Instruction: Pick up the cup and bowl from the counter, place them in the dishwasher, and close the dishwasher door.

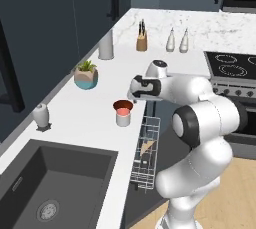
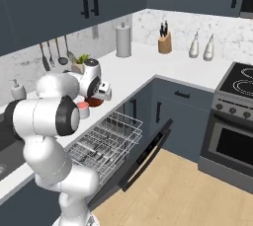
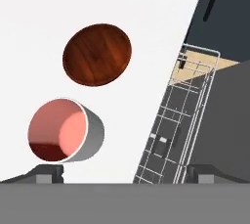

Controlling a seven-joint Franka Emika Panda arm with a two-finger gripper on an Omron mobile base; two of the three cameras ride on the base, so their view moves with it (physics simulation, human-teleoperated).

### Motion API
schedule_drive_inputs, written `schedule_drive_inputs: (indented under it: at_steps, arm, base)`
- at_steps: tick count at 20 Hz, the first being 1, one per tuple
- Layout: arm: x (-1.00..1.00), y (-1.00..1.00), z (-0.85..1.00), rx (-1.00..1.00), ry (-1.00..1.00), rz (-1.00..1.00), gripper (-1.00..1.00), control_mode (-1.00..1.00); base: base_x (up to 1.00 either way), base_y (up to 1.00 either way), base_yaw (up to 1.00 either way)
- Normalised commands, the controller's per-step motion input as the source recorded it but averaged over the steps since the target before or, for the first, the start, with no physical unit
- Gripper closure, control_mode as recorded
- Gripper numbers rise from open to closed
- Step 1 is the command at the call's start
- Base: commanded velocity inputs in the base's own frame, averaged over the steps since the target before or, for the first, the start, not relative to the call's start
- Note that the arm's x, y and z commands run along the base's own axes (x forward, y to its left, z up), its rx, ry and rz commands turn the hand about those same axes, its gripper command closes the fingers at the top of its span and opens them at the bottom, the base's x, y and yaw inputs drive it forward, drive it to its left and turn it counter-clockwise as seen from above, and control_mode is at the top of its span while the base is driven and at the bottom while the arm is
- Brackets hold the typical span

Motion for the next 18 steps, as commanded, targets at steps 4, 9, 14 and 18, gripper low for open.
schedule_drive_inputs:
  at_steps: [4, 9, 14, 18]
  arm:
    - [0.49, 0.11, -0.21, 0.02, 0.01, -0.07, -1.00, -1.00]
    - [0.50, 0.12, -0.16, 0.00, 0.05, -0.03, -1.00, -1.00]
    - [0.42, 0.05, -0.21, 0.00, 0.03, -0.02, -1.00, -1.00]
    - [0.40, 0.04, -0.26, 0.00, 0.03, -0.02, -1.00, -1.00]
  base:
    - [0.00, 0.00, 0.00]
    - [0.00, 0.00, 0.00]
    - [0.00, 0.00, 0.00]
    - [0.00, 0.00, 0.00]
